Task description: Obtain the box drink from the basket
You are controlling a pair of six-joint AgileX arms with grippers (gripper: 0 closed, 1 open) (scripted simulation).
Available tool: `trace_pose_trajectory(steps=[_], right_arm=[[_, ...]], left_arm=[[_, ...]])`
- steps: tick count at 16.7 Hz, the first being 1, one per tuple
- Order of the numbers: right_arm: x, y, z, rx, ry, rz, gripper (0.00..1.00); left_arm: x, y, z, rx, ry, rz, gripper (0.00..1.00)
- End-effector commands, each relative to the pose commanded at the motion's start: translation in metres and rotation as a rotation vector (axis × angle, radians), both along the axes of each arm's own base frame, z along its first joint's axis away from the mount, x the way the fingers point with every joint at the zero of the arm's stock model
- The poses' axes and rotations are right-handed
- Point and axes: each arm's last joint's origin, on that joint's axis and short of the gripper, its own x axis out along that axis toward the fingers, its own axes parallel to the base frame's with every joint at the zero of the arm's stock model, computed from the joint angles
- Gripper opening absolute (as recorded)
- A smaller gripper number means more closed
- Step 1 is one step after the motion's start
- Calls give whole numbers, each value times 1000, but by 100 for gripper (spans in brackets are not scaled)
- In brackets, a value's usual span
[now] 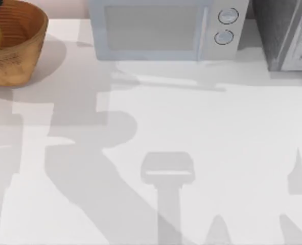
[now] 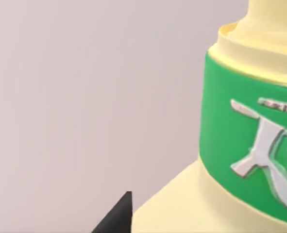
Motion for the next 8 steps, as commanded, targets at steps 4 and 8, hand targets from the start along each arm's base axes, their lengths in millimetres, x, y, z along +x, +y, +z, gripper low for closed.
trace_pose_trajectory(steps=[4, 8], right_arm=[[0, 0, 0, 0, 0, 0, 100], [0, 0, 0, 0, 0, 0, 100]], left_arm=[[-2, 0, 50, 4, -10, -1, 0], [-7, -1, 86, 7, -16, -1, 0]])
